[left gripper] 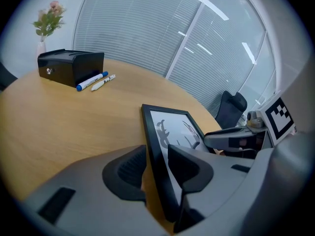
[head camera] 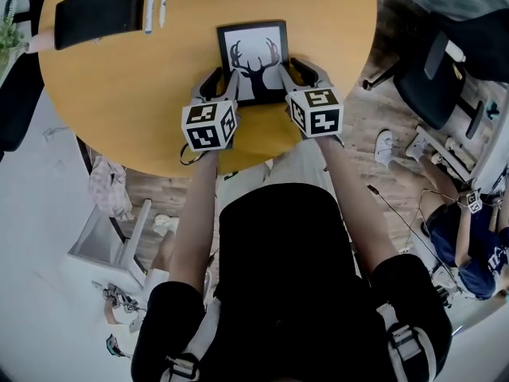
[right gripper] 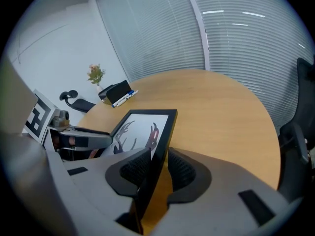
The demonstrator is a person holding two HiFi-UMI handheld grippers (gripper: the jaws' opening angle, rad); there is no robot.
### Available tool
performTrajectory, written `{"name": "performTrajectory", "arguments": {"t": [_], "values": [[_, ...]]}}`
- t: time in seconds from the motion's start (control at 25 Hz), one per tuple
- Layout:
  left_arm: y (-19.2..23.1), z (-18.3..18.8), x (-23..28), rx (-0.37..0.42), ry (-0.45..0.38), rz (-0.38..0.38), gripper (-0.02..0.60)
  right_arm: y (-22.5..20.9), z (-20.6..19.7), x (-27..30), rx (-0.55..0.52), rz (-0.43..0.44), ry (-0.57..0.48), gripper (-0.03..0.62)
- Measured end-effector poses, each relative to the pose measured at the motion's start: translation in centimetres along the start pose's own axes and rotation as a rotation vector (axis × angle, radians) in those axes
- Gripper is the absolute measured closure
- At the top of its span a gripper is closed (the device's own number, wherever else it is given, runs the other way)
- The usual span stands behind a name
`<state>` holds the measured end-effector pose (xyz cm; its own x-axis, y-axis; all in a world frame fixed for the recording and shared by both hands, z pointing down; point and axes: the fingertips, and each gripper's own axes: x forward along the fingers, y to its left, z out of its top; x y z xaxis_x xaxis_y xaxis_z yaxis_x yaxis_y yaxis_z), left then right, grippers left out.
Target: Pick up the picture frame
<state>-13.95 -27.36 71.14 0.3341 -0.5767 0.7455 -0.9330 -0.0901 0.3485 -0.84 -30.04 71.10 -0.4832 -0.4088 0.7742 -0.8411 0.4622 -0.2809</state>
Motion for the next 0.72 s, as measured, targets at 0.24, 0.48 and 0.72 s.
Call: {"name": "performTrajectory", "arguments": {"t": [0.24,0.48,0.72], "values": [[0.16,0.03,0.01,0.011,0.006,0.007,0.453,0.27,-0.10,0.41,0.004,-0.006,0.002,0.479],[-0.01,0.04,0.10,-0.002,0.006,-0.002,0.472,0.20,-0.12,0.40,0.018,0.014,-0.004,0.481],[0.19,0.07,-0.04,-0.030,0.001,-0.005,0.482,0.30,-0.11,0.39,0.023,0.023,-0.010,0.484]]}}
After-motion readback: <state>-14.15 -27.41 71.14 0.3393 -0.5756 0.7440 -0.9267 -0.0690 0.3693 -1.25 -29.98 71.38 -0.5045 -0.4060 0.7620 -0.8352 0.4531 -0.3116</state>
